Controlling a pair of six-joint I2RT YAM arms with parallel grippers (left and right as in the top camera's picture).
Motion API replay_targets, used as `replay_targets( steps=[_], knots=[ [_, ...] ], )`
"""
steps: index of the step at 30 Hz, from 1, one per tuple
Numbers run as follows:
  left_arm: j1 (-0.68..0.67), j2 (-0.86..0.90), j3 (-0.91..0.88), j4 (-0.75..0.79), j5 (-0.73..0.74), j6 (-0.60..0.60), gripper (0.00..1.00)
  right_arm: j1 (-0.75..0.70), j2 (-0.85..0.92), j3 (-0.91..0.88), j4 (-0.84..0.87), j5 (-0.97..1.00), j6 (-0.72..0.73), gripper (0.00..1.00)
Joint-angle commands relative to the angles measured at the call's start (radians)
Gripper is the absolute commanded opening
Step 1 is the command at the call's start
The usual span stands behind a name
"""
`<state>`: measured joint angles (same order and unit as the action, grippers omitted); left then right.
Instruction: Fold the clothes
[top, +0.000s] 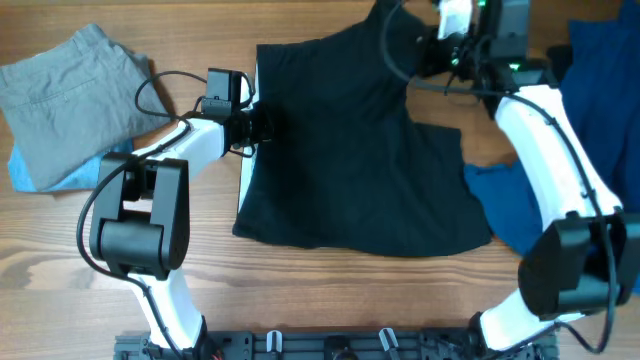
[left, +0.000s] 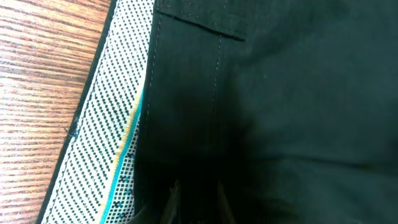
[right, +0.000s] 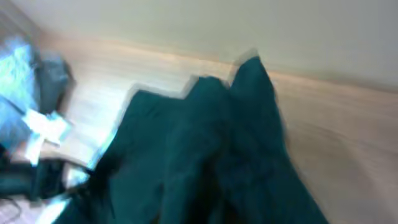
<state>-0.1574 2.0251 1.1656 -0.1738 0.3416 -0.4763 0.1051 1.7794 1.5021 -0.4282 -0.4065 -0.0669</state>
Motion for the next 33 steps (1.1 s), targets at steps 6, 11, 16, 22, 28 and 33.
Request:
replay_targets(
  steps=[6,11,16,22,28,33],
  knots=[
    [0.008,0.092,-0.069,-0.068,-0.096,0.009,0.21,-0.063,0.185,-0.05,-0.284,0.772,0.124,0.52],
    [0.008,0.092,-0.069,-0.07,-0.096,0.009,0.21,-0.135,0.18,-0.048,-0.224,0.696,0.233,0.7],
    [0.008,0.092,-0.069,-0.072,-0.096,0.008,0.21,-0.267,0.18,-0.049,-0.227,0.456,0.423,0.7],
    [0.008,0.092,-0.069,-0.071,-0.096,0.008,0.21,-0.305,0.18,-0.05,-0.33,0.167,0.173,0.7],
    [0.008,0.092,-0.069,-0.07,-0.096,0.008,0.21,-0.288,0.18,-0.119,-0.312,0.084,-0.012,0.7],
    [0.008,0.092,-0.069,-0.071,-0.096,0.008,0.21,-0.207,0.181,-0.312,0.147,0.084,-0.011,0.73]
  ],
)
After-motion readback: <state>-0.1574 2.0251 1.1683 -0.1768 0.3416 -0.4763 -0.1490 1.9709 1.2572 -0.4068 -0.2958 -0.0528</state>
